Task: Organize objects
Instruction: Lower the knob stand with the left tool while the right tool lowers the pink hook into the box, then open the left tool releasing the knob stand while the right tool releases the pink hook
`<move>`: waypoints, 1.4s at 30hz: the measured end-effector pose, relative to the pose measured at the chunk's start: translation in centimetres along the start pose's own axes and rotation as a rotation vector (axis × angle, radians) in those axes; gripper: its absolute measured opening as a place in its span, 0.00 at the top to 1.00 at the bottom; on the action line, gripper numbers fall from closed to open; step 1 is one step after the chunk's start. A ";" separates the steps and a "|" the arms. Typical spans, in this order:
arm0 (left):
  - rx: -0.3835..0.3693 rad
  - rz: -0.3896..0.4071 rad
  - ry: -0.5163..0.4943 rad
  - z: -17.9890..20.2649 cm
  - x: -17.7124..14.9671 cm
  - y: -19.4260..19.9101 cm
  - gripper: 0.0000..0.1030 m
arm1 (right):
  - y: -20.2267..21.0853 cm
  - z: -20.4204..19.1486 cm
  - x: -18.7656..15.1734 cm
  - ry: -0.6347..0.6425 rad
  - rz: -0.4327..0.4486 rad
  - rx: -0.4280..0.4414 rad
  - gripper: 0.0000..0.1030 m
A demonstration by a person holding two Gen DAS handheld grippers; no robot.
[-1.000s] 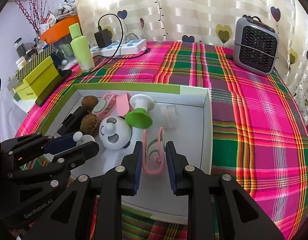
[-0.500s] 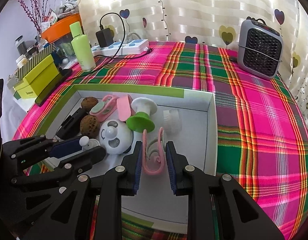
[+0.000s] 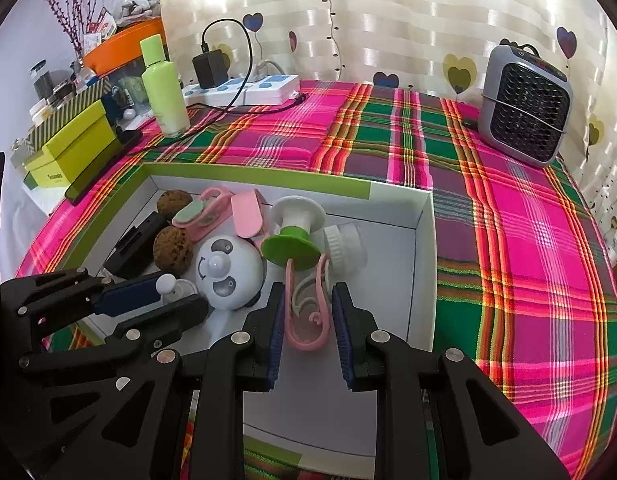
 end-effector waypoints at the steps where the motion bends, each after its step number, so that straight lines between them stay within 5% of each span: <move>1: 0.000 0.000 -0.001 0.0 0.0 0.0 0.77 | 0.0 0.0 0.0 0.001 -0.001 0.002 0.76; 30: -0.001 -0.001 -0.002 0.0 0.0 -0.1 0.75 | -0.3 0.0 -0.1 0.054 -0.004 -0.043 0.76; 42: -0.003 0.001 -0.004 0.1 0.0 -0.1 0.65 | 0.1 0.2 0.0 0.046 0.012 -0.046 0.64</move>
Point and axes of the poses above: each gripper's, at about its wrist camera, not at the fingertips, and y roughly against the way its jaws point, z to its right, x to its top, the point moved 10 cm from there along -y, roughly the way its jaws point, and after that the axes turned 9 degrees about x, right-handed, at the moved point
